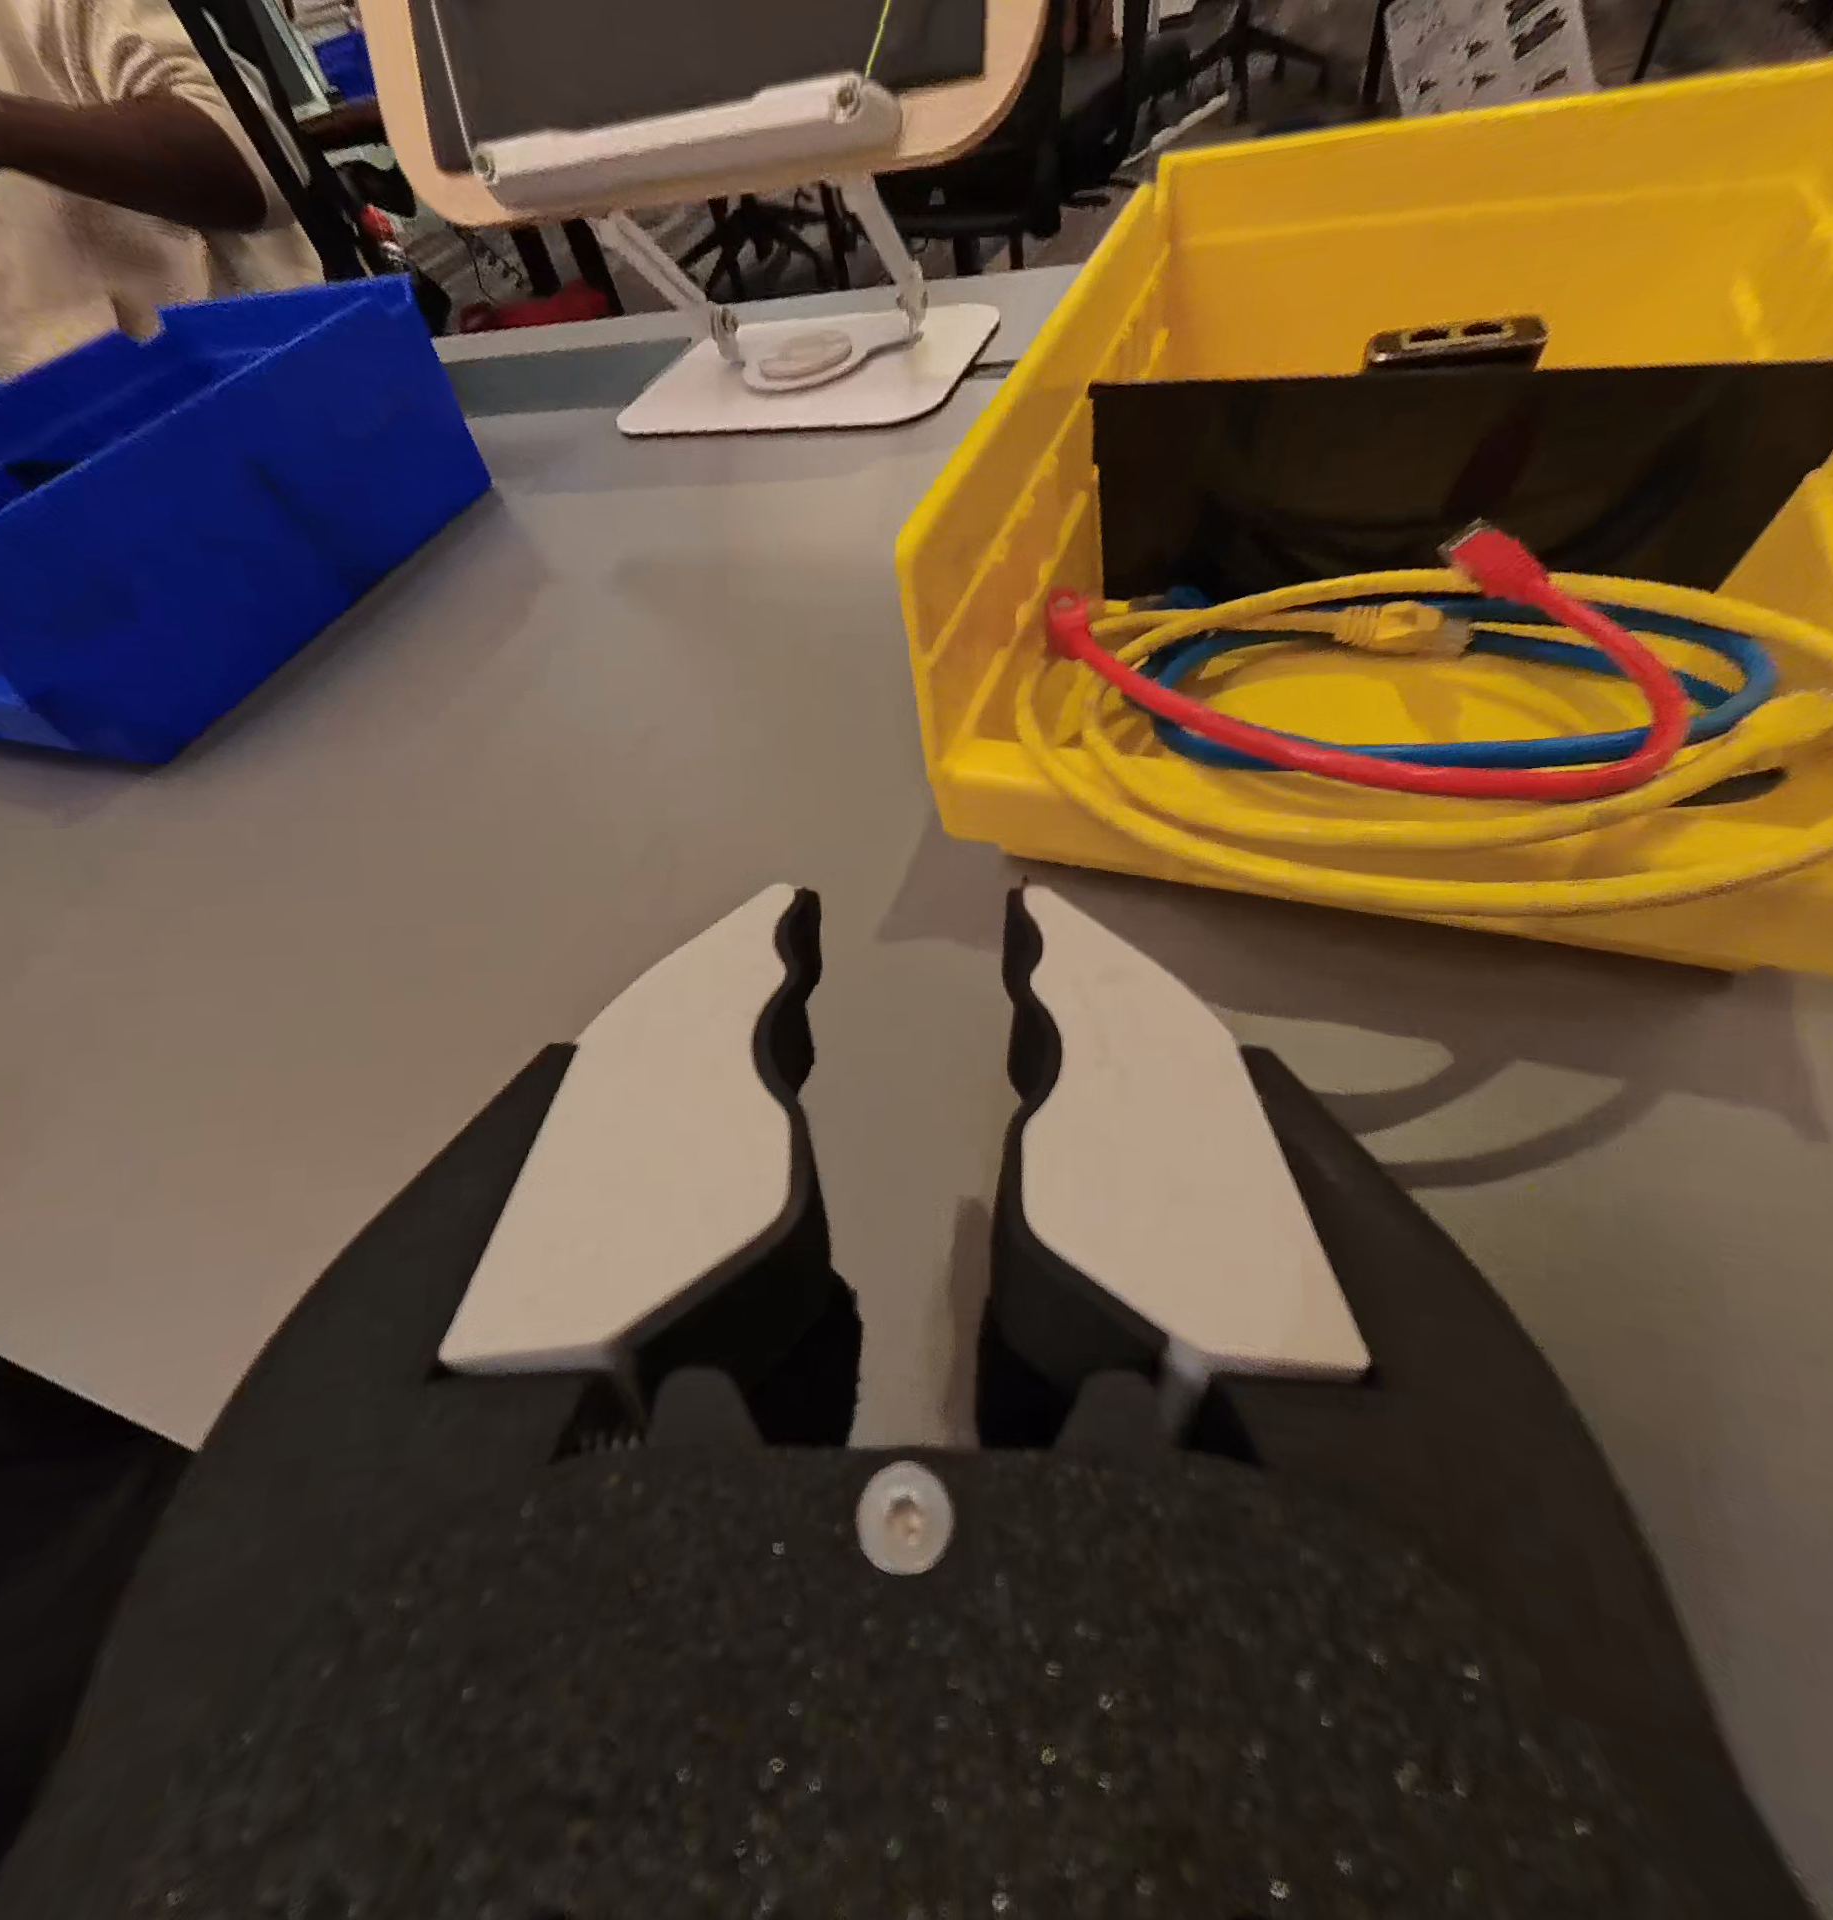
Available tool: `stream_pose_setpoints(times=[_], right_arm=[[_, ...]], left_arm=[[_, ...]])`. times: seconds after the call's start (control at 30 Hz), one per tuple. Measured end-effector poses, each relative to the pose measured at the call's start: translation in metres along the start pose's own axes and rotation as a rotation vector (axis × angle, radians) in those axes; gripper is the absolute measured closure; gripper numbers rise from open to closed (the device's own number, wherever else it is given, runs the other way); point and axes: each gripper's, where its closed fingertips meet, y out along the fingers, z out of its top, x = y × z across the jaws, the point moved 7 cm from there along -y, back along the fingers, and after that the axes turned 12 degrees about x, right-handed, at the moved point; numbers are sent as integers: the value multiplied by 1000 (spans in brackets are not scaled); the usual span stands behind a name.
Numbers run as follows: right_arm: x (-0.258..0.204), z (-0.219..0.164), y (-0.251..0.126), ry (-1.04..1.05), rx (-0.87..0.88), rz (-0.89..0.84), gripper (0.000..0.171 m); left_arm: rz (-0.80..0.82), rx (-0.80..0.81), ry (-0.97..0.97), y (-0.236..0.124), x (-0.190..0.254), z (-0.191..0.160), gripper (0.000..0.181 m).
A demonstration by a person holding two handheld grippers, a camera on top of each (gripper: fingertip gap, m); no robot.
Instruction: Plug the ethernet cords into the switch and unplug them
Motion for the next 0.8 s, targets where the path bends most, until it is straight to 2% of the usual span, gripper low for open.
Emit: stream_pose_setpoints(times=[0.4,0.8], right_arm=[[16,-4,-10,39,1,-45,143],[18,-5,-12,80,-6,-36,145]], left_arm=[[-30,-44,51,7,6,-6,141],[-37,-64,-47,5,2,-8,141]])
